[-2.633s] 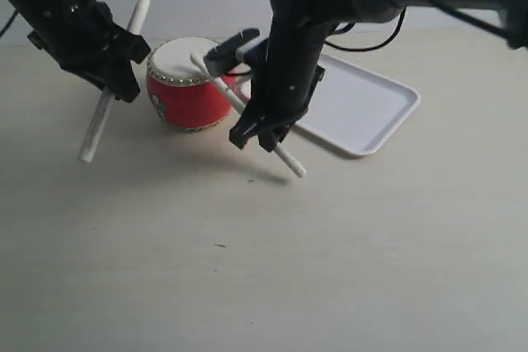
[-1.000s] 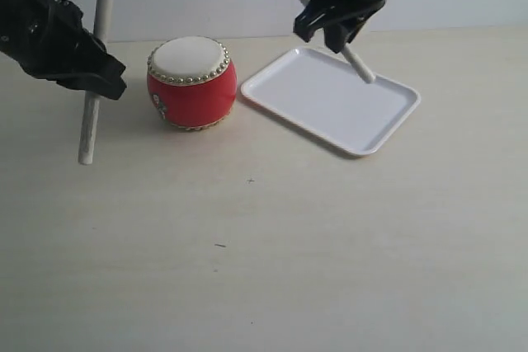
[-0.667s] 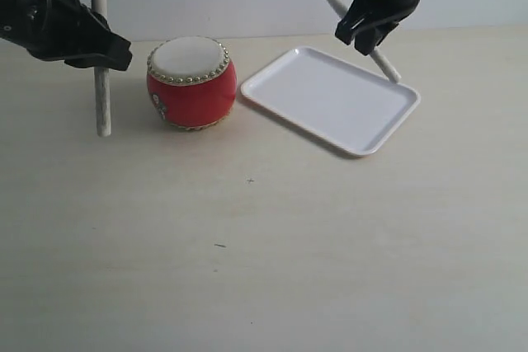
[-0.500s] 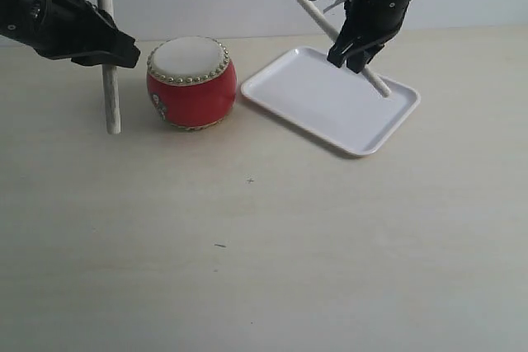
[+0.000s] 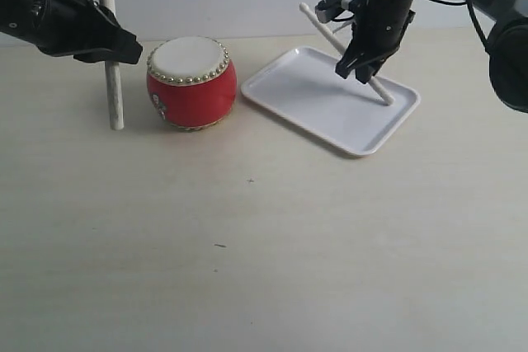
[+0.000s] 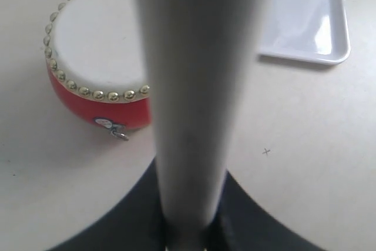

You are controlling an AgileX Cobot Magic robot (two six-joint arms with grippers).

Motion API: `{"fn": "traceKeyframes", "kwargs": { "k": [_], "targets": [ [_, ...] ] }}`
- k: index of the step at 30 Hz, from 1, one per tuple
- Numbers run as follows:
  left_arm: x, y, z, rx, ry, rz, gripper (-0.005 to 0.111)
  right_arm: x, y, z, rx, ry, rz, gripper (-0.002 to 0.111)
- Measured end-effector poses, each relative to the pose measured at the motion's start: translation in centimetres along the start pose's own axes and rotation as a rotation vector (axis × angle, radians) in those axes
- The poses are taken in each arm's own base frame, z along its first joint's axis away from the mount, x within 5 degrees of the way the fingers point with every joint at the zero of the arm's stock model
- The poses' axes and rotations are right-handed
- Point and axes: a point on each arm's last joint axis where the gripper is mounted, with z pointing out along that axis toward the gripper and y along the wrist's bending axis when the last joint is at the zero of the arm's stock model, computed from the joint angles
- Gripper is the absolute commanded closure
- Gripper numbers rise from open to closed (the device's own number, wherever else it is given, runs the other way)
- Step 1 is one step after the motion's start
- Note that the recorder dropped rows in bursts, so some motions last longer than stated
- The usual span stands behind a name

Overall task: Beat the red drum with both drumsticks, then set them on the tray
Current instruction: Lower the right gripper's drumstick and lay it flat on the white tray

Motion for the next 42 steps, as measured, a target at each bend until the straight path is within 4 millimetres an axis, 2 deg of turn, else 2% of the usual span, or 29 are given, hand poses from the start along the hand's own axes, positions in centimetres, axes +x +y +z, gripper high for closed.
{"fn": "traceKeyframes", "kwargs": {
  "k": [38, 42],
  "targets": [
    [-0.3, -0.2, 0.0, 0.019, -0.036, -0.002, 0.107, 0.1, 0.6, 2.0, -0.069, 0.006, 0.043, 0.108],
    [-0.4, -0.3, 0.0, 0.03, -0.047, -0.001, 0.107, 0.1, 0.6, 2.0, -0.069, 0.007, 0.053, 0.101]
  ]
}}
